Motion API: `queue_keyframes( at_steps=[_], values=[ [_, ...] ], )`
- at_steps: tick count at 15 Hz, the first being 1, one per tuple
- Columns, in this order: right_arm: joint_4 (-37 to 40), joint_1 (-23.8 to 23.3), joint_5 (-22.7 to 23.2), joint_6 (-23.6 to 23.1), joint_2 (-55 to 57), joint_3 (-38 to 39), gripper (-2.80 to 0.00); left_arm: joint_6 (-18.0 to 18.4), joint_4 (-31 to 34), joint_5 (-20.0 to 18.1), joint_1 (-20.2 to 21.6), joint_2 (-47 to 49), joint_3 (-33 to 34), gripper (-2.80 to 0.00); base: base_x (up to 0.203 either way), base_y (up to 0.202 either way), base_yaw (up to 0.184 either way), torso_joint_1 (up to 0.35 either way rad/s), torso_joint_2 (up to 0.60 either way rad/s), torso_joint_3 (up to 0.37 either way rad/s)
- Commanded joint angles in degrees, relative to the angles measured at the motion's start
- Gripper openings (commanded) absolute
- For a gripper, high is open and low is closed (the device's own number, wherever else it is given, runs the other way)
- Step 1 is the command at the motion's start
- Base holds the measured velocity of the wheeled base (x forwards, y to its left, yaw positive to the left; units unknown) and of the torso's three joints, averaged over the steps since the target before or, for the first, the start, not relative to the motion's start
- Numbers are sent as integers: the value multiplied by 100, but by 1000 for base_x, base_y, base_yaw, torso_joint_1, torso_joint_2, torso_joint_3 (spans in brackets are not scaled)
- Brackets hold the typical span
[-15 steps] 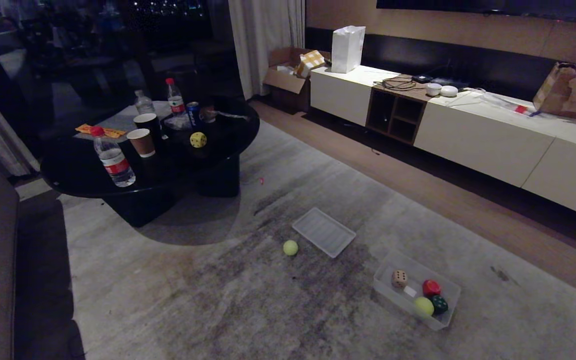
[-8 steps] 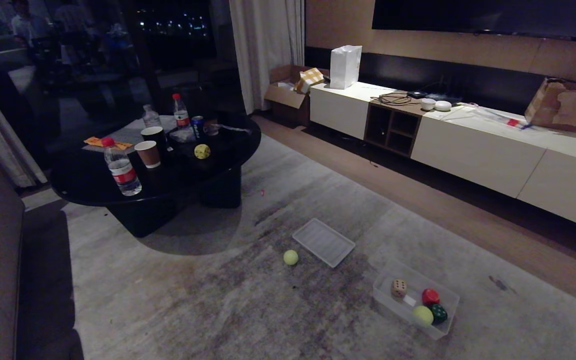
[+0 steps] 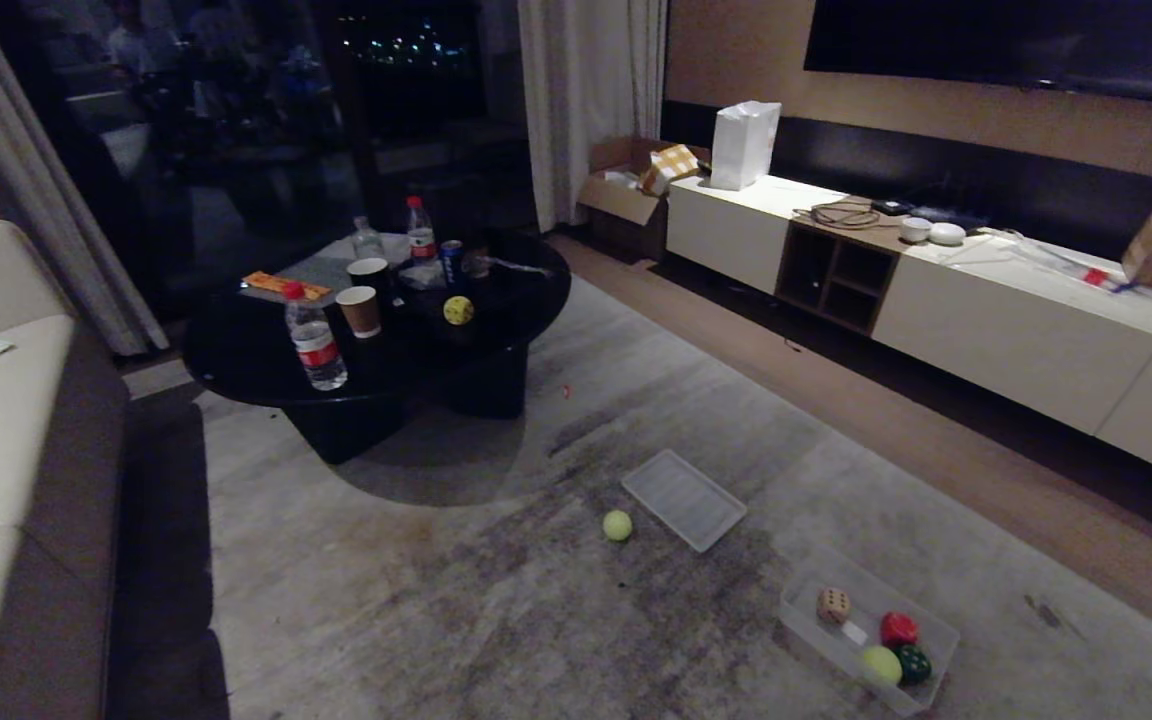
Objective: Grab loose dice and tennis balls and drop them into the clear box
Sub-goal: Pick up the ball on the floor
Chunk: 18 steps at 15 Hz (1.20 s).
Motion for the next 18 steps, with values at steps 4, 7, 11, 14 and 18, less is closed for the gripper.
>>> queue_keyframes(
  at_steps=[4,7,11,14,18],
  values=[
    [15,0,7,2,7,53,-280,-11,19,13,0,9,20,-280,2,-8,146,84,-187,-102],
    [15,0,7,2,7,53,-280,-20,19,13,0,9,20,-280,1,0,26,10,-12,-6],
    [15,0,-2,11,7,53,-280,-20,19,13,0,9,20,-280,0,0,0,-53,240,163],
    [15,0,-2,11,7,53,-280,-20,19,13,0,9,20,-280,0,0,0,-115,400,288],
    [15,0,-2,11,7,53,-280,-20,19,22,0,9,20,-280,0,0,0,-32,109,84]
  ],
)
